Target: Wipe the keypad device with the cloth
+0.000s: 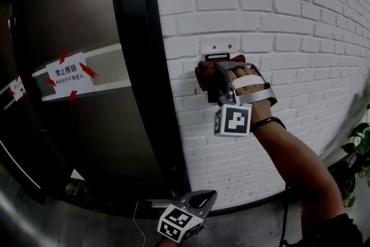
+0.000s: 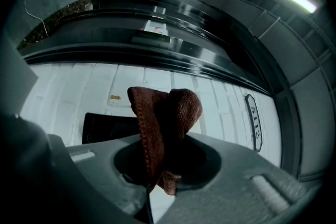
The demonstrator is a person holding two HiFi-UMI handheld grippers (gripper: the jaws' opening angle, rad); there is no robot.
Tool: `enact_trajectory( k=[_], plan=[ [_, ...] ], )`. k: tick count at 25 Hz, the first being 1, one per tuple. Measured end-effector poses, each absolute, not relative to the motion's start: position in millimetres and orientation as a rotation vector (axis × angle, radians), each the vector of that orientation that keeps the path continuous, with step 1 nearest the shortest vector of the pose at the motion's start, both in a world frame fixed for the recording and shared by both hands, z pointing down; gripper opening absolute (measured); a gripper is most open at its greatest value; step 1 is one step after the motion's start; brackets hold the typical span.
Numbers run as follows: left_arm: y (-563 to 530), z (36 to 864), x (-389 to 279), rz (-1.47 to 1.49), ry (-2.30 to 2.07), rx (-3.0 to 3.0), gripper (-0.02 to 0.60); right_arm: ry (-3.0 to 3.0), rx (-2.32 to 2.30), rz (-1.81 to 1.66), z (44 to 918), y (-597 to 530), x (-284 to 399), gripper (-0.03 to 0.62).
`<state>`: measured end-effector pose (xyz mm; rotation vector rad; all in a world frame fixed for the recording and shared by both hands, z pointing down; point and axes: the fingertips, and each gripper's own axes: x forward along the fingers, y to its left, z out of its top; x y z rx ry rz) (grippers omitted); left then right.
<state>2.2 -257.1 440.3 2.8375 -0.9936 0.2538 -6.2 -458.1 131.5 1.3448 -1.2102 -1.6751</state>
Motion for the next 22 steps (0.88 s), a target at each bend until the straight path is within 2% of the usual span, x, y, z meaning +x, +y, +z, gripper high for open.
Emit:
enact_trajectory(
  k=[22],
  plan=[
    [-250.3, 438.7, 0.0, 0.251, -0.982, 2.836, 0.017, -1.239, 1.256, -1.619, 199.3, -457.3, -3.8, 0.049]
  ],
)
